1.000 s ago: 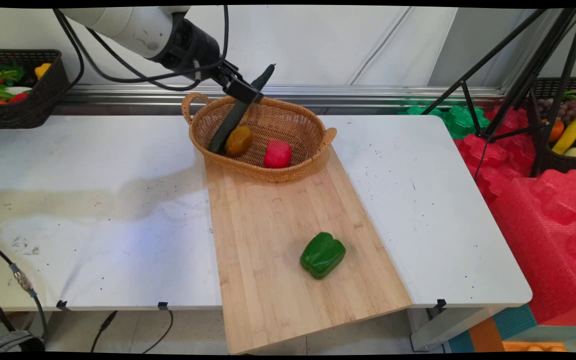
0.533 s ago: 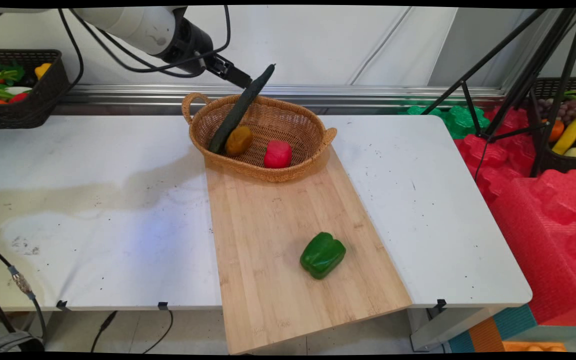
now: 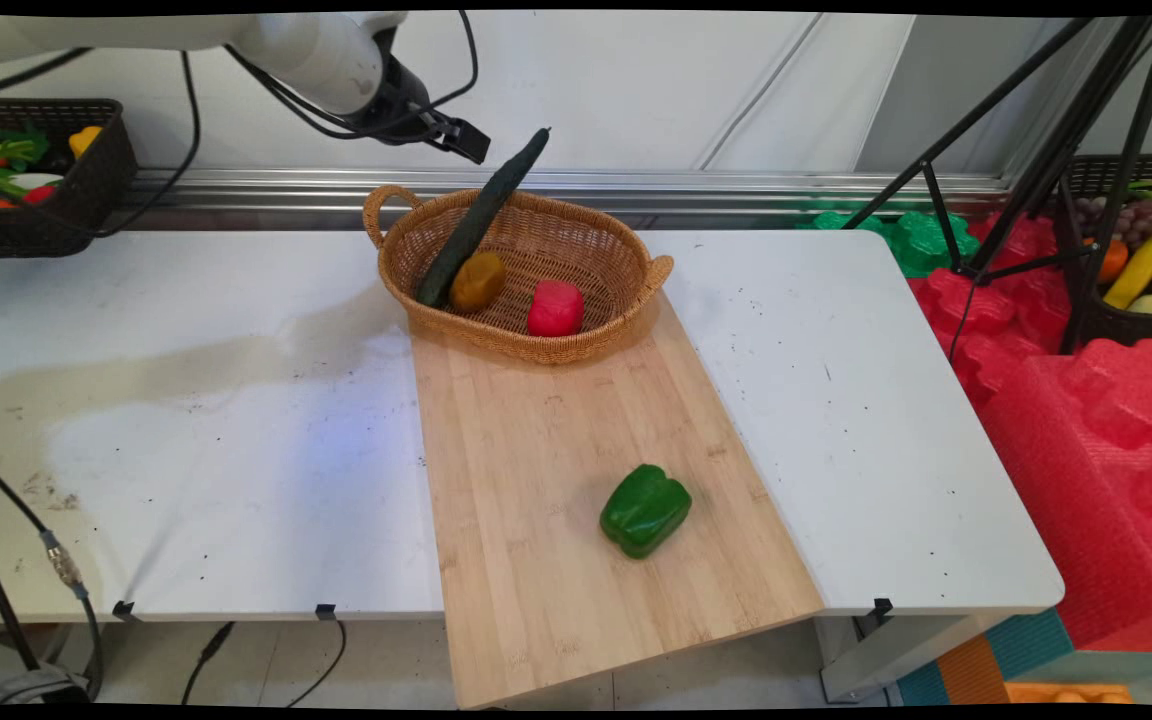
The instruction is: Pick up the cucumber from the vegetable basket, then place the picked object on the cutting board
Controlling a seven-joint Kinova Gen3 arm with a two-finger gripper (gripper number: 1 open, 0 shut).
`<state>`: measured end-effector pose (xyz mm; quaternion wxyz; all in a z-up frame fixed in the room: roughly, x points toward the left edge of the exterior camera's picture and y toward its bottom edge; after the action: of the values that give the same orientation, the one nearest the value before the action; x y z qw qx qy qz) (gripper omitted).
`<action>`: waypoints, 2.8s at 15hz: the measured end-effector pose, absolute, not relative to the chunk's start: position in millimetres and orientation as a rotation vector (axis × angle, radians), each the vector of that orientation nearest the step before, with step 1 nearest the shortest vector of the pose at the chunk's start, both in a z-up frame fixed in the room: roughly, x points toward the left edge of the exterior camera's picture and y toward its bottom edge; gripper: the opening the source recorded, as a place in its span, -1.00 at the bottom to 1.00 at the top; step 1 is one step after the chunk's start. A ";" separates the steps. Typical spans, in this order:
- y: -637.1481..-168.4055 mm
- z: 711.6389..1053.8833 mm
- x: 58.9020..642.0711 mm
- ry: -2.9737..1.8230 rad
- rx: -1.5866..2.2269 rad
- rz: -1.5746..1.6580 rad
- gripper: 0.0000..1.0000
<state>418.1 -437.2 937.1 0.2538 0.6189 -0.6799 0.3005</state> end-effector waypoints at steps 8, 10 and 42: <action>-491.4 894.1 417.9 -1.859 1.820 0.812 1.00; -501.0 881.2 415.2 -1.873 1.840 0.790 1.00; -432.5 986.9 351.1 -1.924 1.436 1.068 -1.00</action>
<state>351.1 -432.5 986.9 0.2541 0.5286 -0.7081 0.3931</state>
